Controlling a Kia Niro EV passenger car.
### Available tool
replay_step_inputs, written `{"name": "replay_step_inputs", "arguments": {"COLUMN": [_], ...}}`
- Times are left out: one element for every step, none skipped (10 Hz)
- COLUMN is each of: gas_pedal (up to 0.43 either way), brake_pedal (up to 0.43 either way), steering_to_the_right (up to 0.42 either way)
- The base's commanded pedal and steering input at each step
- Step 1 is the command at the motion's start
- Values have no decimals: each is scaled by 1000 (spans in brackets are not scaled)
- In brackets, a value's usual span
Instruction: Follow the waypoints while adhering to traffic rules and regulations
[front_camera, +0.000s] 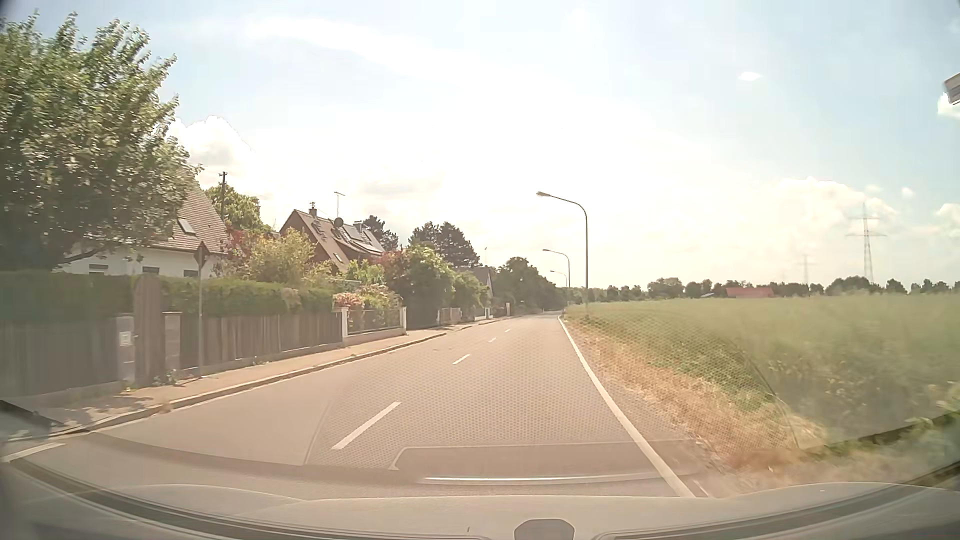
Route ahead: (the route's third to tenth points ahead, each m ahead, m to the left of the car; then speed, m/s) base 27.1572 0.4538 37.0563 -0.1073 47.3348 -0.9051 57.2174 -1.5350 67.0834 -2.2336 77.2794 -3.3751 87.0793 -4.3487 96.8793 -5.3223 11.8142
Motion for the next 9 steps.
{"name": "replay_step_inputs", "arguments": {"gas_pedal": [157,169,177,177,177,177,177,177,177], "brake_pedal": [0,0,0,0,0,0,0,0,0], "steering_to_the_right": [21,21,20,20,19,16,14,12,10]}}
